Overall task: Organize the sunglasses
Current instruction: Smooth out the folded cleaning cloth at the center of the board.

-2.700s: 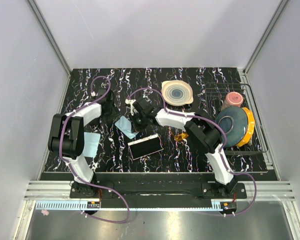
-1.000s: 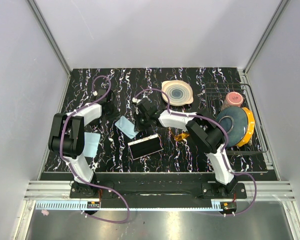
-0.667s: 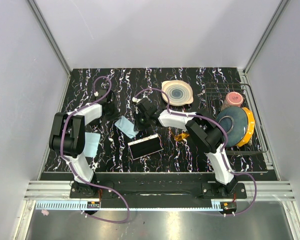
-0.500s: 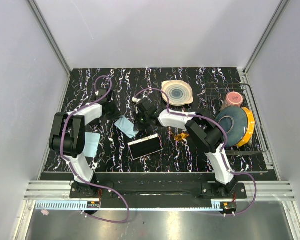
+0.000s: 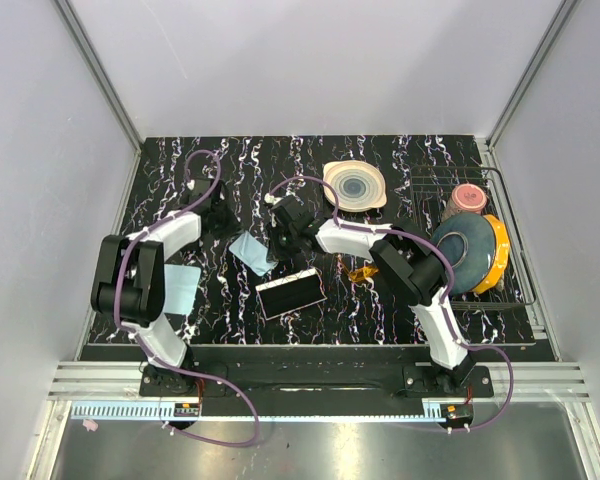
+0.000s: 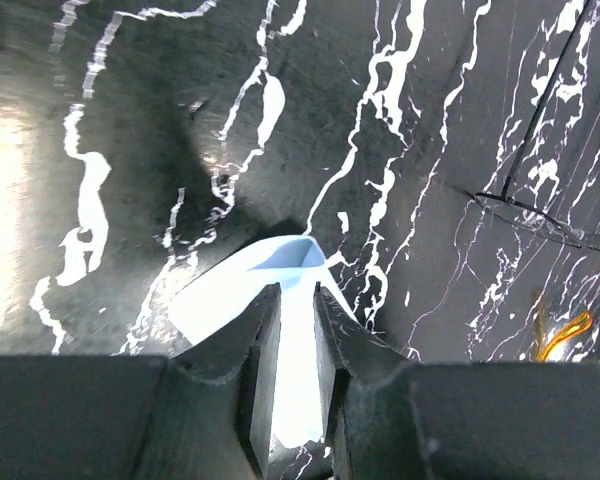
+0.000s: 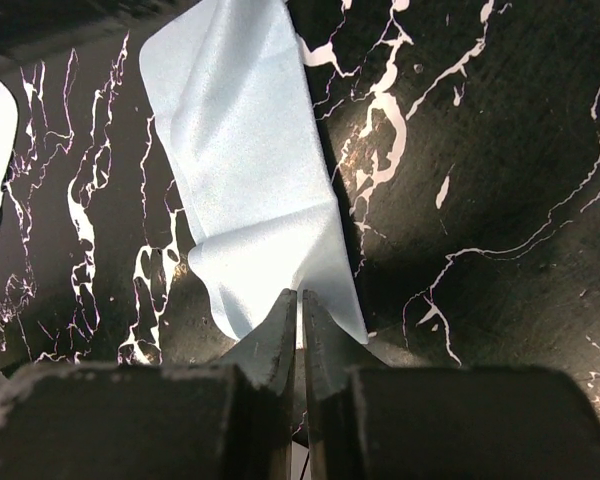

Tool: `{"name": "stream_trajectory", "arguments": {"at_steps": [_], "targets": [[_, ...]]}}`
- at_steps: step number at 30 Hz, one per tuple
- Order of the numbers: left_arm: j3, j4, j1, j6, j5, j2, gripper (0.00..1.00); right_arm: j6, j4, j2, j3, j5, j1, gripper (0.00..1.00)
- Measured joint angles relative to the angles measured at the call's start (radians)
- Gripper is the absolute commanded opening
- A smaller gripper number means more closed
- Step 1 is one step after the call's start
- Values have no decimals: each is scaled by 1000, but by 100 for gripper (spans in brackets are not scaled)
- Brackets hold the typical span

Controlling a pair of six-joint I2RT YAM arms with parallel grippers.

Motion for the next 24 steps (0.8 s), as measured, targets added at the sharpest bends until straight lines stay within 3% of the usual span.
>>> {"name": "stream_trajectory", "arguments": {"at_steps": [8,24], "targets": [[-42,-3,-2,-36,-120,-129,31,17,1,5,6,-2,-2,10],[-98,-6,-32,-39,-130,-61,34,26,0,9,10,-3,-4,10]]}}
